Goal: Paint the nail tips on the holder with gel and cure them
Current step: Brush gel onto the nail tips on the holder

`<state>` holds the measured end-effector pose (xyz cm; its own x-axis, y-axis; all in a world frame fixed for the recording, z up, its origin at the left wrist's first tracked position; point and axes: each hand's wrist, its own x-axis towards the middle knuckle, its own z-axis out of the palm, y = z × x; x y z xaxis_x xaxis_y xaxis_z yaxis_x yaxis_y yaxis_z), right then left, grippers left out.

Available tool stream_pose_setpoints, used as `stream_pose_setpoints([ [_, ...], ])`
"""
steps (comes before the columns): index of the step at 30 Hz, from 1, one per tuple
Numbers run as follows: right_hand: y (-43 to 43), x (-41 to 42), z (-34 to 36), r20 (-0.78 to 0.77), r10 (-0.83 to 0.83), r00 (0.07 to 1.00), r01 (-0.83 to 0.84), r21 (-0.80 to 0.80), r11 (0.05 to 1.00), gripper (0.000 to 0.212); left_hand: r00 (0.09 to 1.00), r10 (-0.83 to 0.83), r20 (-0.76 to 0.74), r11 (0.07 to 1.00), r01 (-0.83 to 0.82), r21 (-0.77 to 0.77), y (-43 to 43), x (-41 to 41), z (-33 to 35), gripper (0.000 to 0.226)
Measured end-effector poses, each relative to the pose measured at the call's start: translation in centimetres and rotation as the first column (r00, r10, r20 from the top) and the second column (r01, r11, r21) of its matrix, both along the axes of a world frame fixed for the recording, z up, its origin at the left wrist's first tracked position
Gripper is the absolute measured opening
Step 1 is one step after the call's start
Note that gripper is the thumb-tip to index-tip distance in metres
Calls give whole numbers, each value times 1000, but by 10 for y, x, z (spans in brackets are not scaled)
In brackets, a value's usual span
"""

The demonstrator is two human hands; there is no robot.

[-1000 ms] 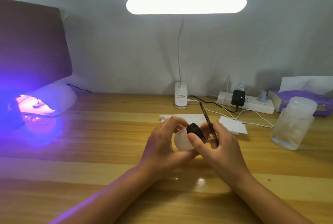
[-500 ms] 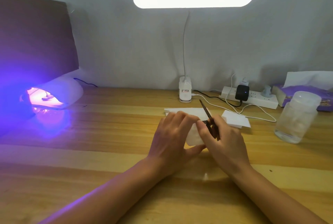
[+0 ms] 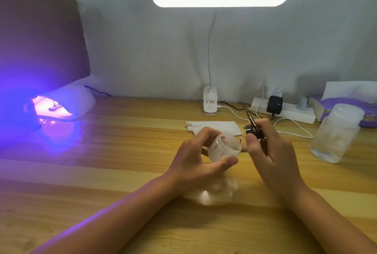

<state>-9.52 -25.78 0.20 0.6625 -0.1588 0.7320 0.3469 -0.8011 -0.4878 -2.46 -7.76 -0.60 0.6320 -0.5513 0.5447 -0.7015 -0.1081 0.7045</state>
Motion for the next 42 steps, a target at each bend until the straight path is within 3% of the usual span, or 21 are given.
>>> stream_pose_setpoints([
  [5,-23,2,2,-139,-169,976,190,157,969,48,990,137,20,989,-135,-68,4,4,-1,56],
  [7,-35,2,1,-299,-281,912,324,107,940,47,984,177,24,981,-175,-81,5,6,-3,59],
  [10,-41,1,-3,-512,-436,740,471,-70,880,48,981,187,52,981,-184,-67,4,7,-6,59],
  [12,-39,1,-6,-557,-489,671,487,-165,858,49,979,182,93,983,-179,-48,4,8,-8,59],
  [15,-35,1,-9,-575,-501,648,475,-209,855,48,965,182,190,983,-178,-34,5,13,-9,61],
  [17,-33,1,-8,-520,-498,695,488,-168,856,49,945,208,254,978,-209,-22,9,18,-9,61],
  [19,-29,2,-8,-372,-446,814,465,-43,884,43,937,260,233,965,-256,-46,14,23,-8,62],
  [22,-11,4,-7,-146,-284,948,303,135,943,21,934,289,210,957,-283,-60,15,25,-7,65],
  [24,5,4,-9,-59,-159,985,167,177,970,30,932,268,244,963,-268,-36,12,23,-9,65],
  [26,17,4,-11,-2,-97,995,96,180,979,32,929,253,269,966,-258,-17,10,21,-11,63],
  [28,23,4,-13,37,-50,998,40,221,975,20,928,250,276,966,-258,-8,10,22,-12,62],
  [32,24,4,-10,76,-31,997,10,265,964,33,928,252,276,966,-258,-15,9,24,-11,62],
  [37,28,1,-4,134,-35,990,1,245,970,13,921,240,306,967,-255,11,9,25,-12,62],
  [42,44,-7,-1,230,87,969,-129,174,976,25,919,236,316,965,-260,38,9,24,-12,62],
])
